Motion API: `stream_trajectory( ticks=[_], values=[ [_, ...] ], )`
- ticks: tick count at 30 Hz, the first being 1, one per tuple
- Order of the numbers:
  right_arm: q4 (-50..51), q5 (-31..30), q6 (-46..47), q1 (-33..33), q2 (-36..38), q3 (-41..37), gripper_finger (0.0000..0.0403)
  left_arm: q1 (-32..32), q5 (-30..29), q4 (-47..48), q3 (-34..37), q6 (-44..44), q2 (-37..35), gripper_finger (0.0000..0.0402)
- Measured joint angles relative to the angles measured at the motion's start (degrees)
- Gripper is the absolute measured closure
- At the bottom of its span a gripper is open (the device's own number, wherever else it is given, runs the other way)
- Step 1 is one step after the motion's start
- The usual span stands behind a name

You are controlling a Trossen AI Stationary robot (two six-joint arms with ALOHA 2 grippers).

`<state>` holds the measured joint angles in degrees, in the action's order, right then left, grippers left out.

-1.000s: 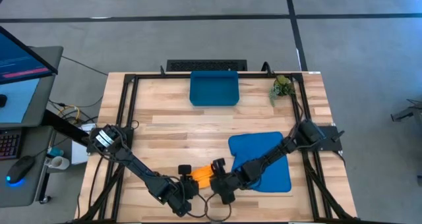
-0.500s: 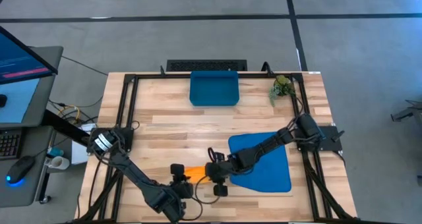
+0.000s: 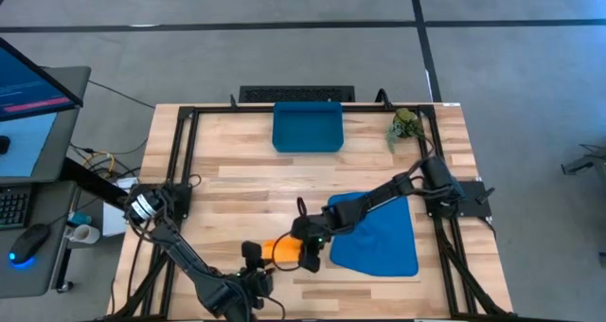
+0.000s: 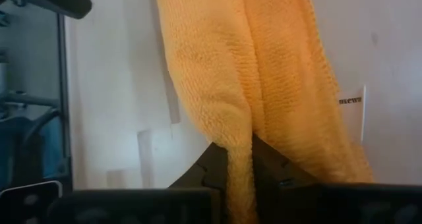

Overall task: Roll microfiber towels into tight, uniform cylinder then place into a basket
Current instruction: Roll the yellow microfiber cloth

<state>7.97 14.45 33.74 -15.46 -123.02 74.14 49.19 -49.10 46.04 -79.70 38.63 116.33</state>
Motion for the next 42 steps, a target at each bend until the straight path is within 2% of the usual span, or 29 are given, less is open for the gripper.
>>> stream_trajectory(
  ticks=[5, 12, 25, 33, 37, 42],
  values=[
    [-0.7, 5.0, 0.0, 2.0, -0.3, -0.1, 0.0351, -0.4, 2.7, -1.5, 0.6, -0.9, 0.0, 0.0288],
    [-1.9, 7.8, -0.9, 2.5, -0.4, -0.4, 0.0351, -2.6, 3.9, -10.9, 6.5, -6.0, 0.0, 0.0288],
    [-2.1, 7.9, -1.2, 2.5, -0.4, -0.4, 0.0351, -7.9, 8.6, -14.7, 12.0, 1.2, -0.3, 0.0288],
    [-2.7, 6.5, -1.3, 2.4, -0.4, -0.5, 0.0348, -9.1, 12.0, -16.0, 12.3, 5.4, -0.4, 0.0288],
    [-3.9, 3.4, -4.2, 1.1, -0.4, -0.5, 0.0322, -9.6, 13.6, -16.1, 12.4, 6.6, -0.3, 0.0288],
    [-4.3, 0.9, -5.3, -0.2, -0.4, -0.4, 0.0262, -9.6, 13.9, -16.0, 12.4, 7.0, -0.2, 0.0287]
  ],
)
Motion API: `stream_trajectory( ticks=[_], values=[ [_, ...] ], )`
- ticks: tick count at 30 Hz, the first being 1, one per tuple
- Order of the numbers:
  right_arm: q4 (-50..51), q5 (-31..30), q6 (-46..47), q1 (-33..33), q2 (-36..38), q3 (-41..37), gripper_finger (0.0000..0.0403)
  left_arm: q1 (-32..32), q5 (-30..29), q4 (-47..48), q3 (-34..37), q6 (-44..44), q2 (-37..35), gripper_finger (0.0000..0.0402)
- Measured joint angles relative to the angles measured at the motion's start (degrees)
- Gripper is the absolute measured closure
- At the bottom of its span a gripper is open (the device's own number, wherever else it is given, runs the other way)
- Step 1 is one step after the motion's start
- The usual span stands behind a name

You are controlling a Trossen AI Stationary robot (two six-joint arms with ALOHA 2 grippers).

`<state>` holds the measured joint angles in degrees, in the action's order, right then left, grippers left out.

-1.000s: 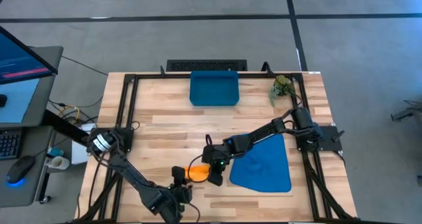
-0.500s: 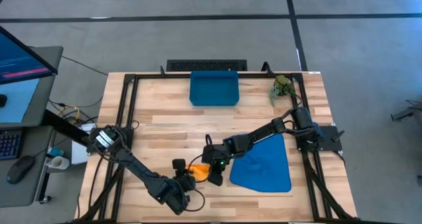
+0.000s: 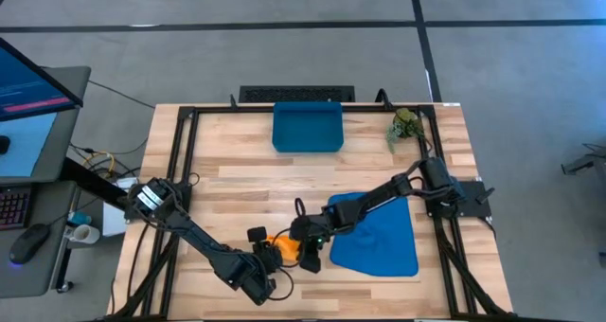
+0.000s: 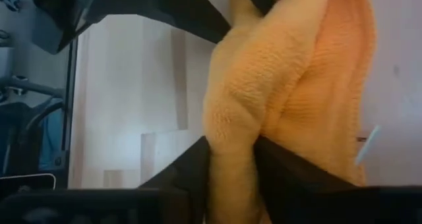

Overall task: Roll microfiber towels into tight, uniform cylinder then place into a basket
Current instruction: Roll the yellow microfiber cloth

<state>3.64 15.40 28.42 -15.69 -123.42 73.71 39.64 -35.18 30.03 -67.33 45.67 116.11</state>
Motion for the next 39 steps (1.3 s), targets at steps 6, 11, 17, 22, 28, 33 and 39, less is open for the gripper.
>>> stream_trajectory(
  ticks=[6, 11, 17, 22, 28, 33, 39],
  values=[
    [-0.2, 3.1, -0.1, 0.3, 0.5, 0.0, 0.0209, 0.0, 0.2, 0.0, 0.0, 0.2, 0.0, 0.0287],
    [1.3, 6.1, 0.5, 0.9, 2.5, -0.2, 0.0205, 0.0, 0.3, 0.0, 0.0, 0.3, 0.0, 0.0287],
    [5.2, 5.7, -3.3, 0.7, 6.6, -0.2, 0.0219, 0.0, 0.4, 0.5, 0.0, 1.1, 0.0, 0.0288],
    [10.9, -1.5, -6.0, -1.7, 10.0, -0.3, 0.0225, 0.1, 0.5, 0.4, 0.1, 1.6, 0.0, 0.0288],
    [10.9, -5.6, -12.3, -6.8, 10.5, -0.2, 0.0223, 0.1, 0.5, 0.4, 0.1, 2.1, 0.0, 0.0288],
    [8.8, -9.5, -12.5, -9.6, 10.5, -0.2, 0.0225, 0.1, 0.5, 0.4, 0.1, 2.6, 0.0, 0.0288],
    [-0.6, -9.6, -18.2, -9.8, 10.6, 0.0, 0.0231, 0.1, 0.5, 0.4, 0.1, 2.7, 0.0, 0.0288]
  ],
)
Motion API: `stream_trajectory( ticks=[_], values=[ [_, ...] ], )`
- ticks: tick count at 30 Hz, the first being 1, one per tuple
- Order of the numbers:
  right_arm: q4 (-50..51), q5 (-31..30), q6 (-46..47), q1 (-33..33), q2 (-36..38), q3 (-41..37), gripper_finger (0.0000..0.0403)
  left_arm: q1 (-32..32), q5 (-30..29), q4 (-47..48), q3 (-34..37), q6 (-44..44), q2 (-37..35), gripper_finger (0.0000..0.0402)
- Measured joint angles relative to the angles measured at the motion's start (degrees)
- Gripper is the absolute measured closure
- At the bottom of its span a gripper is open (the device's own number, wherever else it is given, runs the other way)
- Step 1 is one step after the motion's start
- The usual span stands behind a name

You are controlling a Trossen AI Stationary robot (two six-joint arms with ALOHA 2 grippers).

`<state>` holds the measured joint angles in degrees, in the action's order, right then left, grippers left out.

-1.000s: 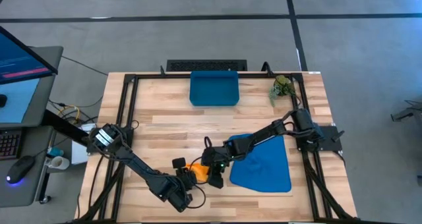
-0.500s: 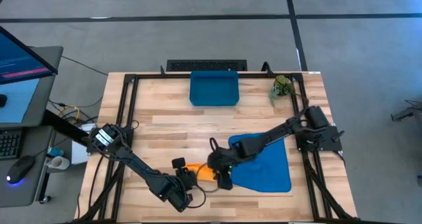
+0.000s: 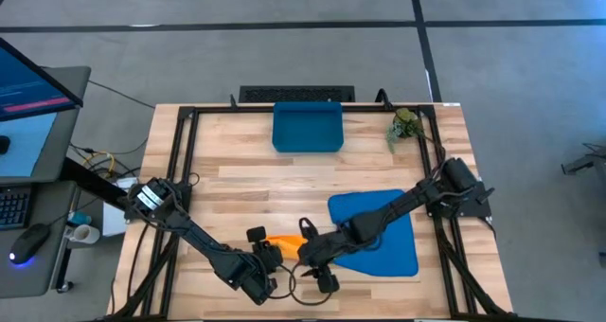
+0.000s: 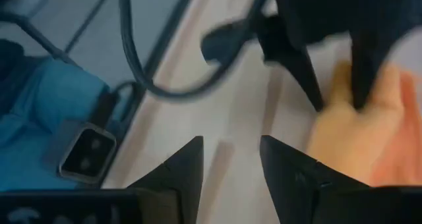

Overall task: Roll microfiber towels into tight, uniform cylinder then place into a basket
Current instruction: Roll the yellow microfiber cloth

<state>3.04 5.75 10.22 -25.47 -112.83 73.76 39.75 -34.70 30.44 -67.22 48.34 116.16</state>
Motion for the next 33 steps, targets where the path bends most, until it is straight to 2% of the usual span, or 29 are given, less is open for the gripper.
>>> stream_trajectory(
  ticks=[3, 9, 17, 23, 27, 33],
  values=[
    [-2.7, 0.0, -0.2, 0.4, -2.3, 0.0, 0.0232, 0.0, 0.0, 0.0, 0.0, 0.0, 0.0, 0.0288],
    [-1.5, -0.6, 2.6, 2.7, -5.5, -0.2, 0.0235, 0.0, 0.0, 0.0, 0.0, 0.0, 0.0, 0.0288],
    [-1.6, -3.1, 4.7, 5.1, -5.6, 0.0, 0.0235, 0.0, 0.0, 0.3, 0.0, 0.0, 0.0, 0.0288],
    [3.2, -5.9, 8.8, 6.1, -5.6, 0.1, 0.0235, 0.0, -0.2, 0.2, 0.0, 0.0, 0.0, 0.0288],
    [5.3, -8.8, 11.4, 6.8, -5.5, 0.2, 0.0235, 0.4, -2.4, 0.4, -0.3, 0.4, 0.2, 0.0288],
    [5.5, -9.1, 12.4, 7.3, -7.1, 0.3, 0.0235, 1.1, -5.3, 2.7, -2.6, -0.4, 0.5, 0.0288]
  ],
)
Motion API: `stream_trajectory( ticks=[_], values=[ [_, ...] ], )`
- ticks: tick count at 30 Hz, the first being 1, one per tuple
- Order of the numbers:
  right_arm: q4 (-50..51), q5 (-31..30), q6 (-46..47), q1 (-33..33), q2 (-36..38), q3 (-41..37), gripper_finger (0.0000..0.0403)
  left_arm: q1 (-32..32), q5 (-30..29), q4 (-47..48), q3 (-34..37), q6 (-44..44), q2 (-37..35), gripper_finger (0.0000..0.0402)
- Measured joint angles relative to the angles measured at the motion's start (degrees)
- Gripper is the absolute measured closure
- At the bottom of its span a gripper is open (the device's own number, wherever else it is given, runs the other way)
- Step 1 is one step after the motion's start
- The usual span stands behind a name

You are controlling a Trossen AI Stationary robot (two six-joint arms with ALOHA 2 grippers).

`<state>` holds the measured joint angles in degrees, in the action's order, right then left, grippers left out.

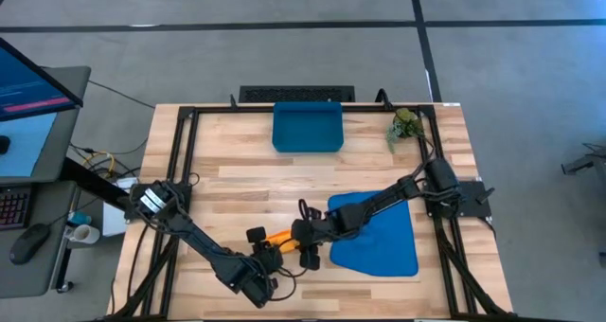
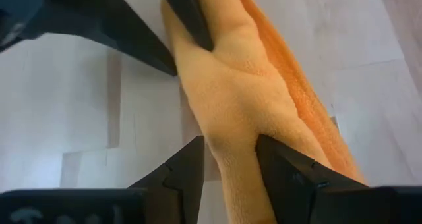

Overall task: Roll microfiber towels into tight, uniform cylinder then place into a basket
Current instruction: Roll the yellow microfiber cloth

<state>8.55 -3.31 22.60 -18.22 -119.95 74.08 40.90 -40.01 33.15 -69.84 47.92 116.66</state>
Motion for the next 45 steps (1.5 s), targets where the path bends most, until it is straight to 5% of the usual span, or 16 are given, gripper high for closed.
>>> stream_trajectory(
  ticks=[10, 21, 35, 45],
  values=[
    [-0.2, 1.9, 1.0, 0.9, -1.6, 0.0, 0.0235, 3.5, -1.3, 6.6, -0.8, 4.3, -2.3, 0.0288],
    [-0.6, 3.0, 1.0, 0.6, -1.4, -0.2, 0.0235, 6.1, -15.2, 6.6, -0.1, 5.8, -6.4, 0.0288],
    [-0.6, 3.4, 1.0, 0.3, -1.4, -0.2, 0.0235, -2.1, -2.2, -14.9, 14.2, 3.3, -6.9, 0.0288],
    [-0.7, 3.4, 1.0, 0.3, -1.4, -0.2, 0.0235, -1.3, -2.3, -13.5, 15.8, 4.6, -9.6, 0.0288]
  ],
)
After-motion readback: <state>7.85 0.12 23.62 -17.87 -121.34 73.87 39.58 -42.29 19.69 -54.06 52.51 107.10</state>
